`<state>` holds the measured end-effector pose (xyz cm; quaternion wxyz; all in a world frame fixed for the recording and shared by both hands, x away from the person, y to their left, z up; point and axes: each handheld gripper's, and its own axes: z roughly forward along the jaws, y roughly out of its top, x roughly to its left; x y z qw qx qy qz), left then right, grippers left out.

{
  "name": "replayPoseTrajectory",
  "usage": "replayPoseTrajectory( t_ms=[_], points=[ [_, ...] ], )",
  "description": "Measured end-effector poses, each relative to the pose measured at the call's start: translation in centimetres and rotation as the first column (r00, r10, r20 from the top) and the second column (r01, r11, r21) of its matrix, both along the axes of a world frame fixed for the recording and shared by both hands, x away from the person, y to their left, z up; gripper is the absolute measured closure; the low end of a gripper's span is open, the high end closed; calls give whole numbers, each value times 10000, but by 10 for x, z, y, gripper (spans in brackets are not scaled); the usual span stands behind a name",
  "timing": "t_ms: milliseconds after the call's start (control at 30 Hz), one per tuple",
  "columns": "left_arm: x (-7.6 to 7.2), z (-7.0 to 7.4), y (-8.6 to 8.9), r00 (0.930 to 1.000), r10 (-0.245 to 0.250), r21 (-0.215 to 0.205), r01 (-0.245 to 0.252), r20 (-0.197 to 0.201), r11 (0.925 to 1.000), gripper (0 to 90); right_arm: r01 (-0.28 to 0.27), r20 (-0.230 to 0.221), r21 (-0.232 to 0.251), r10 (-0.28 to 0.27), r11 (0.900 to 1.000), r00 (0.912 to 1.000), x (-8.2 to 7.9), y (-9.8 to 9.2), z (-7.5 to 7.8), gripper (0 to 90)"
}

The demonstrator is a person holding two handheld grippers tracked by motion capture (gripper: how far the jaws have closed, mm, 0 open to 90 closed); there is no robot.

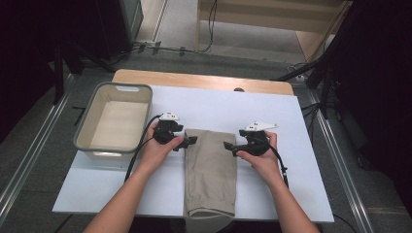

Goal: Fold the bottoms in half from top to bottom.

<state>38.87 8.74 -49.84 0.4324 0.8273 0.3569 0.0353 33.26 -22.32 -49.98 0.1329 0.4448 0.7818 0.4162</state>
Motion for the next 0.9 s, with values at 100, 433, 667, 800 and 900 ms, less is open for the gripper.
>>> replayPoseTrajectory(
  t_ms=[100,433,667,800,900],
  points=[
    [3,-5,1,9997,186,349,-181,-129,9992,258,187,-324,-332,-198,9993,9993,9,1,-6,183],
    [7,-10,2,9984,457,452,-442,-330,9980,478,472,-559,-960,-528,9943,9970,24,2,-20,381],
    [7,-10,0,9987,444,510,-431,-251,9978,488,693,-563,-1030,-754,9923,9956,23,2,-19,535],
    [6,-10,-1,9989,413,562,-400,-226,9976,517,392,-614,-883,-447,9953,9971,22,5,-19,653],
    [6,-11,-2,9988,453,638,-441,-182,9970,556,396,-692,-795,-452,9960,9966,22,5,-19,677]
  ],
)
